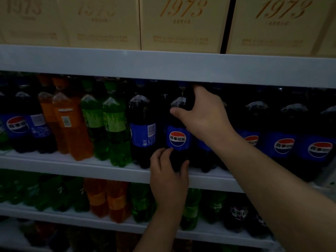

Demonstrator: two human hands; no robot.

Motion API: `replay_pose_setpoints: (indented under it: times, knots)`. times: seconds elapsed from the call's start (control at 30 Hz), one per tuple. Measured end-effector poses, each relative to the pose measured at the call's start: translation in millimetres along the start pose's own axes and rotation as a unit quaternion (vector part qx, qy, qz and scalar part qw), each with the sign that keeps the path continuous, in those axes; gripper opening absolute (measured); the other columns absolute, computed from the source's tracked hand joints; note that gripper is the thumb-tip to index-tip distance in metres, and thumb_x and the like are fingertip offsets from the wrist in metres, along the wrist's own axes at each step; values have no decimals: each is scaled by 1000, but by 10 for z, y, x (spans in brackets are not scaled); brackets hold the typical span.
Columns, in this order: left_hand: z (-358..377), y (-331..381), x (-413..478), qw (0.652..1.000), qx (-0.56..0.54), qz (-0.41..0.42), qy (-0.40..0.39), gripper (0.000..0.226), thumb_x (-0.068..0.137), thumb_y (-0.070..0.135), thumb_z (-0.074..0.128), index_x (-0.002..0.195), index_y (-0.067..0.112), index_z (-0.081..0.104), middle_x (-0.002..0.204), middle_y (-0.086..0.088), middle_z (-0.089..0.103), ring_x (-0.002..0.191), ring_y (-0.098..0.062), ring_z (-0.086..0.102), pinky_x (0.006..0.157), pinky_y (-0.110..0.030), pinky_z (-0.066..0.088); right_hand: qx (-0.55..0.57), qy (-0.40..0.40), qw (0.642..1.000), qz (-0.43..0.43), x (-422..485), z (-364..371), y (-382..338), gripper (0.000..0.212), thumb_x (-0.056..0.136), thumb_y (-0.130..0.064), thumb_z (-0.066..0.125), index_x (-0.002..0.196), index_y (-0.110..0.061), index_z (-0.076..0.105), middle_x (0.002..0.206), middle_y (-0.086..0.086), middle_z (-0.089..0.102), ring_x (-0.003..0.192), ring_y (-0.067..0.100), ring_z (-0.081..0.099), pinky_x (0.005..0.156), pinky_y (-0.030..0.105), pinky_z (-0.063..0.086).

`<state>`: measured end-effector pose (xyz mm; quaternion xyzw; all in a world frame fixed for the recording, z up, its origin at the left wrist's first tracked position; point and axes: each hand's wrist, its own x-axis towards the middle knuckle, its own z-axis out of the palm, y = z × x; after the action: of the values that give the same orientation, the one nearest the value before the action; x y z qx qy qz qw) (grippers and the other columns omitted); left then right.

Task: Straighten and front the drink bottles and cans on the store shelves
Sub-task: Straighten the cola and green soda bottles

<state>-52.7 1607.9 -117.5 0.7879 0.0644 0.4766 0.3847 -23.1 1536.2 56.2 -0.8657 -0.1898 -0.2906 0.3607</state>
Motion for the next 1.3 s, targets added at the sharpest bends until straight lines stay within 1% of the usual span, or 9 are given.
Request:
replay_pose_setpoints:
  times: [0.1, 0.2, 0.33, 0.53, 0.7, 0.83, 1.03, 1.2, 1.3]
  knots:
    - [-221, -195, 143, 998, 1, -21, 57, 49, 78, 43, 70, 117, 21, 50, 119, -1, 48, 107, -12, 47, 83, -26, 42, -44, 141, 977, -152, -258, 93, -46, 31, 86, -26, 61, 112, -9, 60, 109, 5, 61, 98, 17, 57, 77, 26, 47]
    - [-350, -389, 312, 993, 12, -86, 86, 47, 83, 32, 64, 123, 17, 46, 122, -6, 49, 111, -20, 47, 88, -32, 43, -27, 133, 967, -214, -370, 277, -174, 25, 89, -25, 57, 105, -7, 65, 102, 6, 64, 89, 20, 61, 68, 37, 53]
    - [-313, -358, 286, 994, 7, -101, 31, 61, 83, 28, 61, 138, 16, 37, 137, -5, 44, 124, -20, 40, 98, -35, 40, -66, 11, 989, -129, -158, 505, -405, 49, 88, -47, 55, 121, -10, 54, 114, 7, 58, 99, 26, 57, 68, 33, 47]
    - [-276, -210, 128, 997, 1, -73, 30, 63, 74, 29, 65, 132, 11, 45, 125, -6, 46, 114, -23, 43, 95, -42, 40, -111, 4, 993, -36, 12, 717, -498, 71, 73, -70, 59, 113, -13, 45, 103, 10, 61, 89, 30, 60, 57, 29, 35]
    - [-443, -467, 317, 998, -25, -54, 38, 46, 80, 20, 58, 124, 10, 51, 119, -5, 52, 110, -13, 45, 92, -32, 42, -57, -8, 998, -13, 79, 744, -540, 65, 71, -53, 73, 112, -10, 47, 110, 13, 56, 98, 29, 57, 68, 30, 42]
    - [-511, -547, 413, 999, 4, -35, -3, 57, 83, 32, 57, 134, 12, 44, 131, -6, 53, 119, -16, 49, 93, -27, 41, 10, -54, 998, 9, 106, 684, -567, 45, 77, -35, 73, 109, -11, 53, 104, 3, 60, 91, 21, 61, 73, 28, 50]
    - [-482, -572, 385, 999, 13, -18, -41, 61, 82, 27, 69, 136, 16, 42, 135, -7, 50, 119, -19, 49, 89, -24, 40, 138, -145, 974, 106, 142, 576, -593, 26, 88, -16, 61, 110, -21, 49, 86, 4, 64, 44, 10, 62, 35, 18, 40]
    - [-455, -578, 407, 999, 11, -11, -30, 63, 72, 26, 80, 125, 13, 50, 119, -9, 53, 108, -23, 54, 84, -29, 46, 58, -11, 998, 35, 67, 711, -589, 41, 76, -40, 73, 109, -22, 58, 98, -7, 65, 82, 5, 62, 66, 20, 50]
    - [-455, -564, 393, 1000, 3, -6, -27, 62, 71, 25, 81, 124, 10, 53, 119, -10, 54, 108, -24, 54, 86, -34, 49, 8, 5, 1000, -2, 55, 777, -564, 47, 79, -39, 71, 118, -19, 55, 111, -1, 62, 94, 3, 51, 73, 12, 37]
